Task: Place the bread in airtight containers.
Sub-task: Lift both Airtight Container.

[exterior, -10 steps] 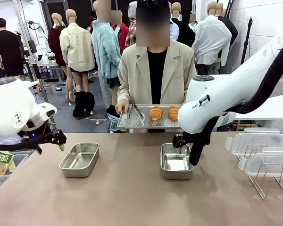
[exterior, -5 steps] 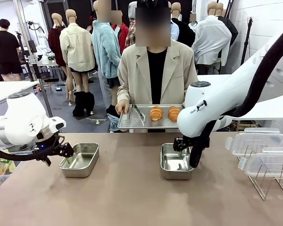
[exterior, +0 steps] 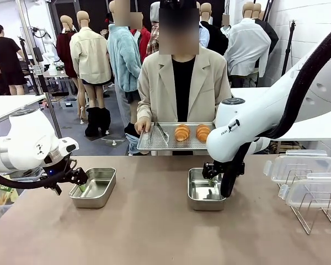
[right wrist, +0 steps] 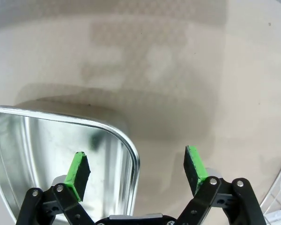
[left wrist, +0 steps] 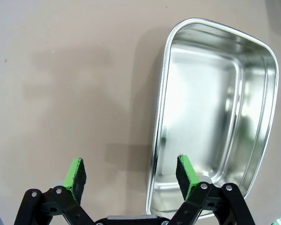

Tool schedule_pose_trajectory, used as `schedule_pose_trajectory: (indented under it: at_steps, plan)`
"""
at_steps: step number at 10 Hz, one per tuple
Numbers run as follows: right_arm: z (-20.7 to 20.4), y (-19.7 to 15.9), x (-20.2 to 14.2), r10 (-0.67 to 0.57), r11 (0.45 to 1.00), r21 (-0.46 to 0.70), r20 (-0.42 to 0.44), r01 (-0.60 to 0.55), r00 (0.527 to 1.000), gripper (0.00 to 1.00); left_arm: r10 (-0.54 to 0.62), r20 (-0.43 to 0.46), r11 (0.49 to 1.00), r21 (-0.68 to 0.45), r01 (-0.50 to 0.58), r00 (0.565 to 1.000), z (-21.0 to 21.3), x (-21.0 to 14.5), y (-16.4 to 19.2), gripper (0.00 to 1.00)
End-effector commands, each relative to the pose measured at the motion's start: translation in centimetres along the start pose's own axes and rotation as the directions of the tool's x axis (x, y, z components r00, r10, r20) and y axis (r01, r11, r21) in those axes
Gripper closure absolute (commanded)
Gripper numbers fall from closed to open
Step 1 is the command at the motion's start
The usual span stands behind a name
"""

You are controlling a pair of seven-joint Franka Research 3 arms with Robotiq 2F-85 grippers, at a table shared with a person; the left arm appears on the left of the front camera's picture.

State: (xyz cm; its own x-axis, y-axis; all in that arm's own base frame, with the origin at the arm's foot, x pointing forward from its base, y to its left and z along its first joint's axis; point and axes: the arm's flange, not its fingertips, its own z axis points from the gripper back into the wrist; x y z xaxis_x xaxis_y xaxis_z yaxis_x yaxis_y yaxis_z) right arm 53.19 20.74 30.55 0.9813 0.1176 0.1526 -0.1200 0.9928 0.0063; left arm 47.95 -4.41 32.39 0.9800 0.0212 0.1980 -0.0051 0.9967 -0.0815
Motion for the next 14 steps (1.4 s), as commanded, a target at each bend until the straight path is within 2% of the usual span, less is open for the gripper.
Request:
schedule_pose_trajectory:
  at_steps: [1,5,6,10,11,14]
  plan:
    - [-0.3,0.7,0.7,-0.013,1.000,-0.022,0.015,0.013,1.000,0.00,-0.001,-0.001,1.000,0.000,0.001,1.000,-0.1,0.0,-0.1,0.00]
    - [0.0,0.8,0.7,-0.017,0.999,-0.031,0.009,0.017,1.000,0.00,0.026,-0.019,1.000,-0.012,-0.026,0.999,-1.8,2.1,0.1,0.00]
    - [0.3,0.8,0.6,-0.023,0.999,-0.031,0.018,0.024,1.000,0.20,0.014,-0.028,1.000,-0.023,-0.015,1.000,-1.8,2.1,0.0,0.00]
    - [0.7,1.0,0.5,-0.024,1.000,-0.015,0.012,0.024,1.000,0.99,-0.003,-0.030,1.000,-0.031,0.002,1.000,-1.6,2.1,0.0,0.79]
    - [0.7,1.0,0.6,-0.035,0.999,-0.025,0.010,0.035,0.999,1.00,-0.005,-0.031,1.000,-0.028,0.004,1.000,-1.5,2.2,0.0,0.99]
    - [0.7,1.0,0.8,-0.071,0.996,-0.052,0.011,0.071,0.997,1.00,-0.022,-0.054,0.999,-0.047,0.019,0.998,-1.5,2.0,-0.4,1.00]
